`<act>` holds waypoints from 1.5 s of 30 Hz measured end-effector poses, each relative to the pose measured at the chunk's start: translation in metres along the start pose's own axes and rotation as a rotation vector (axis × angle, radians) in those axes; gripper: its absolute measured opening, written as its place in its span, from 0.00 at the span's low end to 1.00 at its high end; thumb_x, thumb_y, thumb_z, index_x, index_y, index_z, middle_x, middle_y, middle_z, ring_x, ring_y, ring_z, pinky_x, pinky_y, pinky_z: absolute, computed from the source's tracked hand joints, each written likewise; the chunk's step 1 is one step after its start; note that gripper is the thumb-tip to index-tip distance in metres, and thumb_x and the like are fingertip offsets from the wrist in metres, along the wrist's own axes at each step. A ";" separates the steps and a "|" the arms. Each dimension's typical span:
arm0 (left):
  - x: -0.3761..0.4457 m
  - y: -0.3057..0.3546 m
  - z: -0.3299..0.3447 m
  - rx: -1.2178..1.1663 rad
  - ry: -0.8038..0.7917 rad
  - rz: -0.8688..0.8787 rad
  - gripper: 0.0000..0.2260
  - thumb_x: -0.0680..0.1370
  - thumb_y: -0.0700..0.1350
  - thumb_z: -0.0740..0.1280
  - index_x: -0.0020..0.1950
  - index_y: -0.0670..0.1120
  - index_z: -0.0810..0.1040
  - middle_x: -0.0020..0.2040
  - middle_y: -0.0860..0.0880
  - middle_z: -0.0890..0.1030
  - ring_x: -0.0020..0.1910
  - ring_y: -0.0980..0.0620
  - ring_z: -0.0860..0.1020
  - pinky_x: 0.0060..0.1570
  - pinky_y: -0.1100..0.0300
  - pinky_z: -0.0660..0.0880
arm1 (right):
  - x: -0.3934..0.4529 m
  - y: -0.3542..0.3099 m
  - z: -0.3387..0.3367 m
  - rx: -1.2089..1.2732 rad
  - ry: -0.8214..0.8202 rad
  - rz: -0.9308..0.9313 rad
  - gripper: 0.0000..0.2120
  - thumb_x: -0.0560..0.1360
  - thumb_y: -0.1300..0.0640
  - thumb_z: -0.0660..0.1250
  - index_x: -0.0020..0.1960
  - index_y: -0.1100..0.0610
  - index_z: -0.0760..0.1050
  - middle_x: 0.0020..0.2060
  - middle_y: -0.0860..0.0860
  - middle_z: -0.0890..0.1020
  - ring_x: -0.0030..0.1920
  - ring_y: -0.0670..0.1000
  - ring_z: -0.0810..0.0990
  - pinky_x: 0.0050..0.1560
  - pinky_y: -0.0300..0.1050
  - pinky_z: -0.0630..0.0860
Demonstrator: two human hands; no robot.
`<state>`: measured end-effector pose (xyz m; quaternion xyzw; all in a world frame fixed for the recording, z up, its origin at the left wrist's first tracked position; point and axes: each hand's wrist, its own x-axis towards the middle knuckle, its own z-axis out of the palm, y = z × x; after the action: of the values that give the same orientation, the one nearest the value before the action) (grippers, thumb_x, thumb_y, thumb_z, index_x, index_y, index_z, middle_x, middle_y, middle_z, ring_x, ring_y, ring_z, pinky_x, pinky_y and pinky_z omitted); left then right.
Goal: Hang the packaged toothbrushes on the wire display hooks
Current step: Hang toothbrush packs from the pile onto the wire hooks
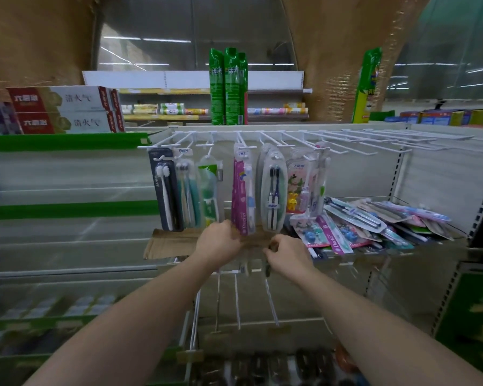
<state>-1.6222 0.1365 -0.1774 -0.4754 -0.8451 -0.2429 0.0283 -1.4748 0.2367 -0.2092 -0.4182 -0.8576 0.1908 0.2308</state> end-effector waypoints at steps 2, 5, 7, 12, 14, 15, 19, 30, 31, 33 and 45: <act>-0.004 -0.002 0.003 0.041 -0.023 0.043 0.16 0.77 0.44 0.63 0.64 0.45 0.77 0.55 0.43 0.81 0.55 0.42 0.80 0.52 0.51 0.79 | -0.008 0.002 -0.002 -0.029 0.003 0.017 0.13 0.77 0.45 0.67 0.56 0.51 0.79 0.52 0.51 0.83 0.55 0.56 0.80 0.51 0.49 0.78; -0.009 0.001 0.010 0.073 -0.044 0.088 0.16 0.77 0.46 0.64 0.64 0.45 0.76 0.58 0.43 0.80 0.57 0.42 0.79 0.53 0.51 0.78 | -0.021 0.004 -0.005 -0.055 0.007 0.053 0.13 0.77 0.45 0.67 0.55 0.52 0.80 0.52 0.53 0.84 0.54 0.57 0.80 0.52 0.49 0.78; -0.012 0.006 0.014 0.090 -0.045 0.127 0.15 0.78 0.47 0.65 0.63 0.45 0.76 0.58 0.43 0.80 0.57 0.42 0.79 0.52 0.52 0.78 | -0.030 0.006 -0.008 -0.062 0.017 0.084 0.12 0.76 0.46 0.68 0.54 0.53 0.80 0.52 0.53 0.83 0.54 0.56 0.80 0.51 0.49 0.78; -0.018 0.023 0.027 0.088 -0.060 0.239 0.09 0.77 0.46 0.64 0.56 0.45 0.76 0.54 0.43 0.79 0.55 0.41 0.79 0.52 0.48 0.79 | -0.051 0.010 -0.021 -0.111 0.056 0.130 0.12 0.77 0.46 0.67 0.57 0.50 0.79 0.53 0.51 0.83 0.54 0.55 0.80 0.48 0.47 0.77; -0.019 0.030 0.033 0.085 -0.072 0.280 0.09 0.76 0.46 0.65 0.54 0.45 0.75 0.55 0.41 0.79 0.57 0.40 0.78 0.52 0.49 0.77 | -0.059 0.014 -0.027 -0.162 0.072 0.144 0.11 0.77 0.47 0.66 0.56 0.51 0.78 0.52 0.52 0.83 0.53 0.55 0.80 0.49 0.49 0.78; -0.020 0.033 0.037 0.074 -0.074 0.296 0.09 0.76 0.47 0.65 0.54 0.45 0.75 0.55 0.41 0.79 0.57 0.40 0.78 0.52 0.50 0.75 | -0.062 0.017 -0.030 -0.175 0.075 0.159 0.11 0.77 0.47 0.66 0.56 0.51 0.79 0.52 0.52 0.83 0.53 0.56 0.80 0.50 0.49 0.79; -0.024 0.050 0.049 0.032 -0.078 0.326 0.10 0.76 0.49 0.65 0.54 0.46 0.76 0.54 0.42 0.79 0.57 0.41 0.78 0.51 0.51 0.74 | -0.073 0.030 -0.041 -0.163 0.088 0.212 0.12 0.78 0.46 0.64 0.55 0.51 0.79 0.51 0.52 0.83 0.53 0.57 0.81 0.51 0.51 0.80; -0.016 0.112 0.068 -0.033 -0.085 0.304 0.11 0.77 0.46 0.64 0.57 0.45 0.80 0.55 0.42 0.83 0.55 0.41 0.80 0.46 0.55 0.73 | -0.064 0.089 -0.077 -0.126 0.106 0.192 0.16 0.76 0.47 0.67 0.62 0.51 0.79 0.57 0.54 0.84 0.58 0.57 0.81 0.55 0.48 0.78; -0.015 0.120 0.072 -0.028 -0.077 0.305 0.12 0.78 0.47 0.64 0.58 0.45 0.80 0.55 0.42 0.83 0.55 0.41 0.80 0.47 0.55 0.73 | -0.062 0.096 -0.080 -0.122 0.103 0.188 0.16 0.77 0.48 0.67 0.62 0.50 0.79 0.57 0.54 0.83 0.58 0.57 0.81 0.55 0.48 0.78; -0.011 0.134 0.080 -0.023 -0.073 0.289 0.13 0.78 0.49 0.65 0.60 0.46 0.79 0.57 0.42 0.82 0.57 0.42 0.79 0.50 0.54 0.74 | -0.057 0.109 -0.087 -0.118 0.098 0.184 0.15 0.78 0.48 0.66 0.63 0.49 0.79 0.57 0.52 0.83 0.57 0.56 0.81 0.55 0.48 0.79; 0.021 0.185 0.111 0.005 -0.078 0.153 0.10 0.78 0.49 0.65 0.54 0.45 0.80 0.56 0.43 0.83 0.56 0.42 0.80 0.44 0.57 0.71 | -0.004 0.178 -0.132 -0.086 0.059 0.132 0.10 0.76 0.48 0.66 0.54 0.50 0.81 0.49 0.50 0.85 0.49 0.53 0.82 0.51 0.51 0.80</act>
<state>-1.4623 0.2818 -0.1984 -0.5477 -0.8073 -0.2193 0.0148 -1.2872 0.3543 -0.1946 -0.4888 -0.8283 0.1564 0.2247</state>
